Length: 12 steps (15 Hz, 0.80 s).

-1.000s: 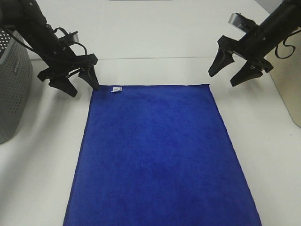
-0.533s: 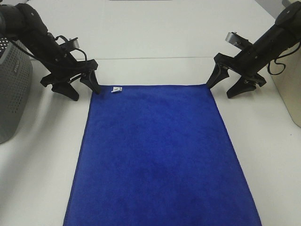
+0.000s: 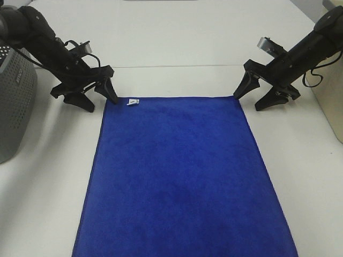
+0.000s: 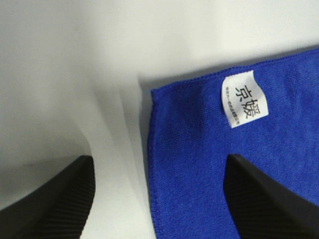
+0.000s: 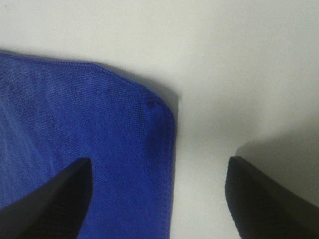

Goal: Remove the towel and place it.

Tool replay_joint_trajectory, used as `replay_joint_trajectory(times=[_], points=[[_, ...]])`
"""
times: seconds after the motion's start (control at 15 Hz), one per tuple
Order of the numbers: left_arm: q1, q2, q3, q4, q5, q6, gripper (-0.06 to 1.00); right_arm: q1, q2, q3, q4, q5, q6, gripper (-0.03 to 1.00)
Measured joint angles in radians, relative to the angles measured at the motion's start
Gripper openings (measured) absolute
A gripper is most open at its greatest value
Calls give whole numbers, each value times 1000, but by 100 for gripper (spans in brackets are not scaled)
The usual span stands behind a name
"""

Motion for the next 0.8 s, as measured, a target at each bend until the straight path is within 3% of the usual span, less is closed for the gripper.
replay_joint_trajectory(times=[0.33, 0.6, 0.8], points=[[-8, 2, 0, -13, -23, 23, 67, 15, 6, -2, 15, -28, -5, 73], [-73, 15, -7, -34, -87, 24, 67, 42, 30, -14, 40, -44, -6, 70], [-104, 19, -7, -38, -133, 24, 60, 89, 32, -14, 14, -84, -6, 59]])
